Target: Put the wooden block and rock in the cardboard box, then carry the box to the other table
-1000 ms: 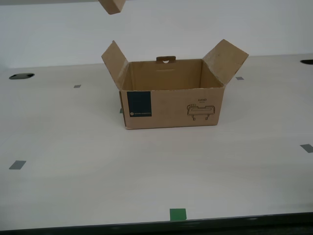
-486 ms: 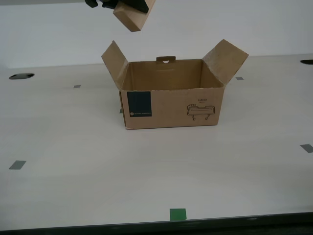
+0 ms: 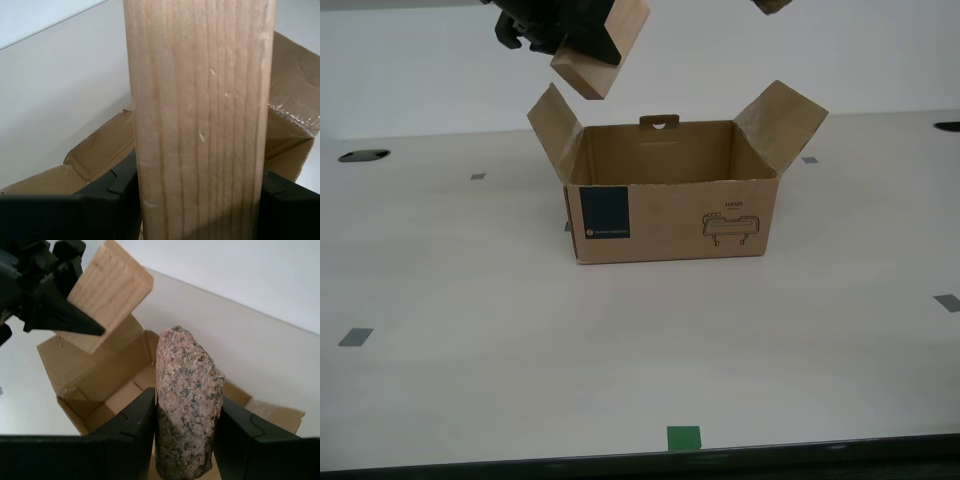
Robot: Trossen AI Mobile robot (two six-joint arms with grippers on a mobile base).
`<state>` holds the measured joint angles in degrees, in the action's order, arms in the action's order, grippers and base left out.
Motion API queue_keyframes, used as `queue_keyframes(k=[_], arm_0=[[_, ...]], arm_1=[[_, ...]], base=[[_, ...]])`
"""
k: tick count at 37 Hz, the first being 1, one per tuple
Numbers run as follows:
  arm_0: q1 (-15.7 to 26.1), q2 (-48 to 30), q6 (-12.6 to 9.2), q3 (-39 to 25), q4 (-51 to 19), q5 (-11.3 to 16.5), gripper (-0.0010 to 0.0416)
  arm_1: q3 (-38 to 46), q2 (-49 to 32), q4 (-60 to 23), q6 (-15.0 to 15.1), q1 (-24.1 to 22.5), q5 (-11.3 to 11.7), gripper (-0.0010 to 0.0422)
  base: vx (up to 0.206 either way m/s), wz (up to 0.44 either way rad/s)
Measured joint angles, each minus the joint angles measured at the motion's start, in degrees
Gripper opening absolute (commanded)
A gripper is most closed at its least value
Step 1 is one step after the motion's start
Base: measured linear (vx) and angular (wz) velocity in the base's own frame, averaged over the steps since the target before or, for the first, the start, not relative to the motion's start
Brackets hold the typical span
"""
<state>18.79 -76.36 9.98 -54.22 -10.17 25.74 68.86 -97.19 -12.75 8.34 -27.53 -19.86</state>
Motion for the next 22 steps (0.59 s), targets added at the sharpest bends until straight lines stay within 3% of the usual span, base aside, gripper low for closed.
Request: queue_keyframes(k=[7,22], arm_0=[[0.72,0.00,-1.29,5.51,5.99,0.00,-0.0001],[2.71,-0.26,-6.40,16.39,23.30,0.00,-0.0001]], arm_1=[[-2.93,0.00,4.28,0.11,-1.09,0.02,-0.0001],[-8.50,0.00,12.17,0.17,-3.69,0.00,0.0000]], base=[[0.000,0.000],[0.000,0.000]])
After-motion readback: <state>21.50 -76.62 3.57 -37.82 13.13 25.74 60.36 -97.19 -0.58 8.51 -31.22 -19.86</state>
